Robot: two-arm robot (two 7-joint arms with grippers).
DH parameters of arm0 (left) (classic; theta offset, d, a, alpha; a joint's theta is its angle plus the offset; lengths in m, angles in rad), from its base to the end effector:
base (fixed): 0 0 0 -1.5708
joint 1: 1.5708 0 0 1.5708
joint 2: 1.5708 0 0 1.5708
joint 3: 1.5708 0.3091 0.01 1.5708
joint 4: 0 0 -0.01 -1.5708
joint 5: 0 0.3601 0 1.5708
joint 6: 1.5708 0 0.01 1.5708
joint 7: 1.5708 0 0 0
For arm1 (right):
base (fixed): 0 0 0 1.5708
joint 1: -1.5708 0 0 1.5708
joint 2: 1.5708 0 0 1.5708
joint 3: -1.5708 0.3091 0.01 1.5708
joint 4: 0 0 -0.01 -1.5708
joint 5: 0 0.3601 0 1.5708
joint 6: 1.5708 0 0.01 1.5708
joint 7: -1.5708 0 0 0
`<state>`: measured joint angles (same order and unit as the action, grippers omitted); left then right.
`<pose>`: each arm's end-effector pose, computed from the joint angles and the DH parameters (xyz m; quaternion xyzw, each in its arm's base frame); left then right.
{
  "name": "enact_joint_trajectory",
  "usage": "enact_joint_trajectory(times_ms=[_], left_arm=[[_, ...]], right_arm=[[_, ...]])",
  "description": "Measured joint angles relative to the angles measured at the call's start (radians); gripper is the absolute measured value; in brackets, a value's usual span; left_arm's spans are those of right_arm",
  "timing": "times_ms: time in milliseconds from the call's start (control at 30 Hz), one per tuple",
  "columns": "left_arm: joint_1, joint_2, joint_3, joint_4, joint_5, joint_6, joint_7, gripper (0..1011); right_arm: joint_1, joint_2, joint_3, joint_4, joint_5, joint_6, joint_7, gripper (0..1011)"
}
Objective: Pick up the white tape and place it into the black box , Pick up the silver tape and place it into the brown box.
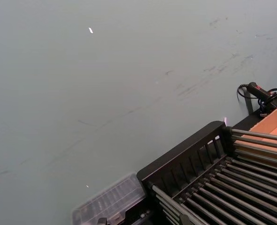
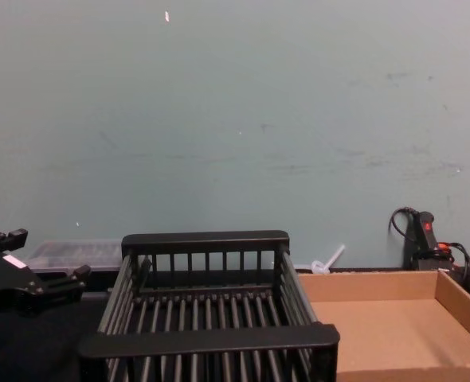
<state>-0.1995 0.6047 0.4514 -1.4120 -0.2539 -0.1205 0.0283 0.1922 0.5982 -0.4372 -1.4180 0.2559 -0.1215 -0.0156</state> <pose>0.4097 0.0800 -0.3275 0.1415 -0.1325 0.5799 0.7913 0.4091 -0.0799 -0.3261 -0.1361 -0.1296 -0.5788 0.7935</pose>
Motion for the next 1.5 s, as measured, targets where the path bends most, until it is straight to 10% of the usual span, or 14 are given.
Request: enact_joint_trajectory(times_ms=[1500], left_arm=[[0.000,0.000,0.000,0.000,0.000,0.000,0.000,1001]], right_arm=[[-0.331,-0.014,0.155,-0.380,0.131,0.221,0.096,1002]])
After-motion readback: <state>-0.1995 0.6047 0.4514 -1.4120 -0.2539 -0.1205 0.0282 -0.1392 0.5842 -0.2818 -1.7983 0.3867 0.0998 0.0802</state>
